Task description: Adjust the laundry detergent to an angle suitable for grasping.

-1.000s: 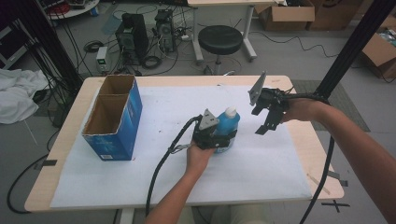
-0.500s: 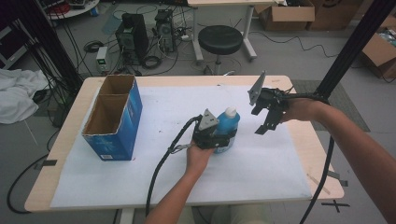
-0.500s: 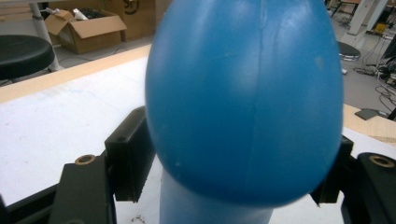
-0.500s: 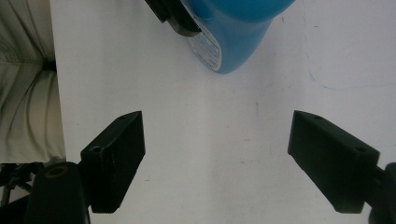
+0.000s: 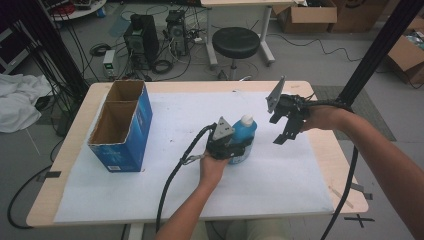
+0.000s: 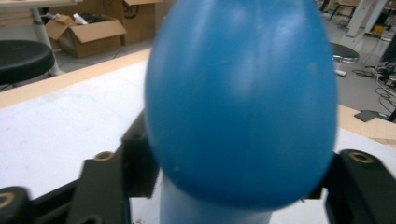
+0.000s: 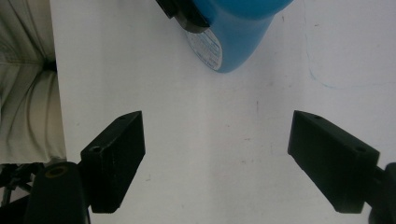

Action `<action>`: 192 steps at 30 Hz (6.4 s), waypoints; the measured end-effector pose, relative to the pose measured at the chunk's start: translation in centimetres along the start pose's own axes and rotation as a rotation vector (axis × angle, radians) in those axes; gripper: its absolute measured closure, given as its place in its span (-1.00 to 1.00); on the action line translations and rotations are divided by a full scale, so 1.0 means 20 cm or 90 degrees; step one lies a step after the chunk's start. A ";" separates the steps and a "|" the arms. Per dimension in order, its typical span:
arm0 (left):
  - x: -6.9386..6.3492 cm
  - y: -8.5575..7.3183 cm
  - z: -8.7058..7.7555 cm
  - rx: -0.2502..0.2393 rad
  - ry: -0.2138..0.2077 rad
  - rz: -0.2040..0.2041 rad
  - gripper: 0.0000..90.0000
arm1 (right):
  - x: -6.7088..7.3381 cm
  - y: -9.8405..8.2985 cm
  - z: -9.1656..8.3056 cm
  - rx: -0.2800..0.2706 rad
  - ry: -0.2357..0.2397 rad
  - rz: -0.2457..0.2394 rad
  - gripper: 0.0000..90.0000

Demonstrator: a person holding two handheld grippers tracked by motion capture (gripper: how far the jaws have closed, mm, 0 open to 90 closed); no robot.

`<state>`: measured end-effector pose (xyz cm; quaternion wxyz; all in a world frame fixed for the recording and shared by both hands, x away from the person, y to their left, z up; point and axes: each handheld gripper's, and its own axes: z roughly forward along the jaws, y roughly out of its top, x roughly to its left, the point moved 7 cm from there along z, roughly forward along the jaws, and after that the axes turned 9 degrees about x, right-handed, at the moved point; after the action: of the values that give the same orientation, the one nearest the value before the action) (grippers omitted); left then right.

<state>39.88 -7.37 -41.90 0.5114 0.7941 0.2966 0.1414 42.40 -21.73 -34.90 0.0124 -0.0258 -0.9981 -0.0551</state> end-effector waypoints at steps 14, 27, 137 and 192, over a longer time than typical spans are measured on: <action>-0.01 0.07 -0.11 -0.008 -0.026 0.016 -0.05 | 0.01 -0.01 -0.01 -0.001 -0.002 0.002 -0.59; -0.04 0.12 -0.36 0.022 -0.141 0.116 -0.04 | 0.04 0.00 -0.02 -0.003 -0.007 0.002 -0.59; -0.02 -0.15 -0.38 0.095 -0.306 0.146 -0.40 | 0.12 0.07 0.00 -0.001 -0.006 0.002 -0.59; 0.15 -0.13 -0.69 0.210 -0.198 0.142 -0.65 | 0.12 0.03 0.00 -0.014 -0.008 0.005 -0.59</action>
<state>34.07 5.31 -38.32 0.3955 0.9068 0.1440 0.0227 39.95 -21.02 -34.68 0.0061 -0.0302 -0.9973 -0.0663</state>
